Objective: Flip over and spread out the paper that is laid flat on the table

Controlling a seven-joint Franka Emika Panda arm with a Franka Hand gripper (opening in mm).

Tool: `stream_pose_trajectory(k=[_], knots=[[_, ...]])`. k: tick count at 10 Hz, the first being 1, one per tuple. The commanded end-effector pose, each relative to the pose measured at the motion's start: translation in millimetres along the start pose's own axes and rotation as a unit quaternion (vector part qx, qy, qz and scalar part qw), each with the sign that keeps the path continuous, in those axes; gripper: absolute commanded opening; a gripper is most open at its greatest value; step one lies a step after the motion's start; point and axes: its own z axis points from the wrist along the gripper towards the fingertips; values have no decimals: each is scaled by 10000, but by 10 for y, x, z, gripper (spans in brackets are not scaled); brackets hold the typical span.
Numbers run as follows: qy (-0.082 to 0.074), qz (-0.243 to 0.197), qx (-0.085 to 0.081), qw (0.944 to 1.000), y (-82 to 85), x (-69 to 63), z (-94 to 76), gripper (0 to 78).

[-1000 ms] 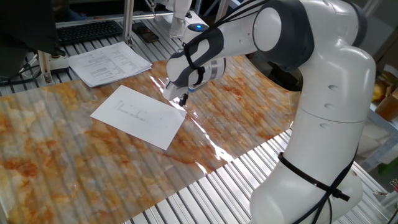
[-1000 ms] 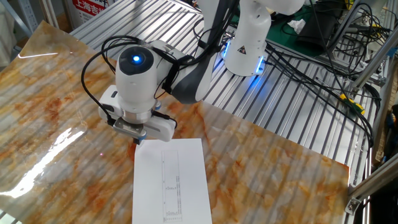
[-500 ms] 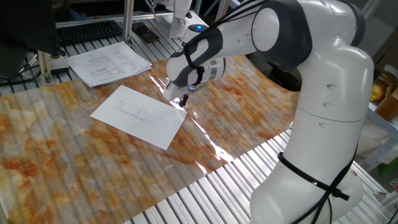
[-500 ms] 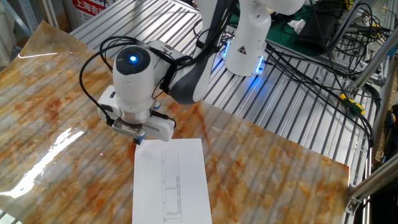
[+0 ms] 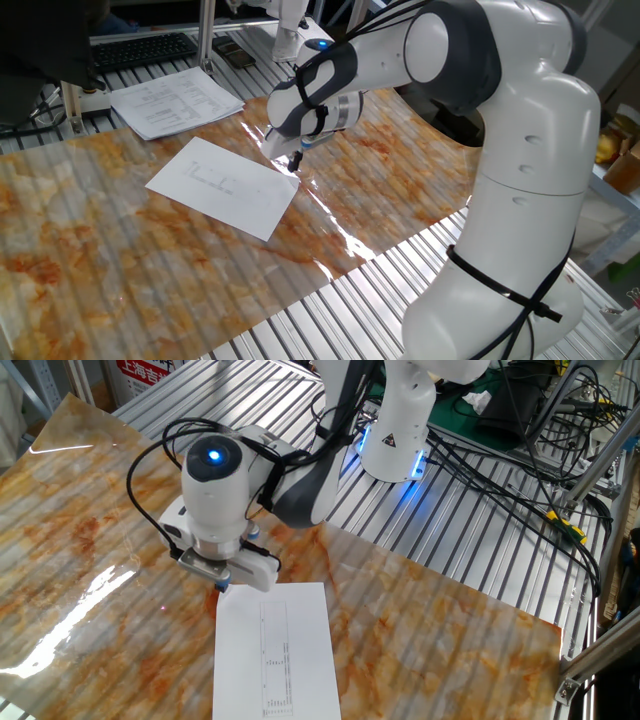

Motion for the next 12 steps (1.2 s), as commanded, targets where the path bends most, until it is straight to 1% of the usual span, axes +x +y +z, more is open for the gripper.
stream_pose_trajectory(k=[1,2,5,7,10,11,12], knots=[[41,32,58,10000,-5,-9,-12,11],[33,-94,37,9999,-22,2,5,11],[33,-227,24,9997,-118,75,82,11],[27,-137,17,9999,-106,128,107,11],[32,-112,10,9999,-96,167,123,11],[55,-116,-12,9999,-94,180,129,11],[51,-93,-82,9999,-84,221,147,11]])
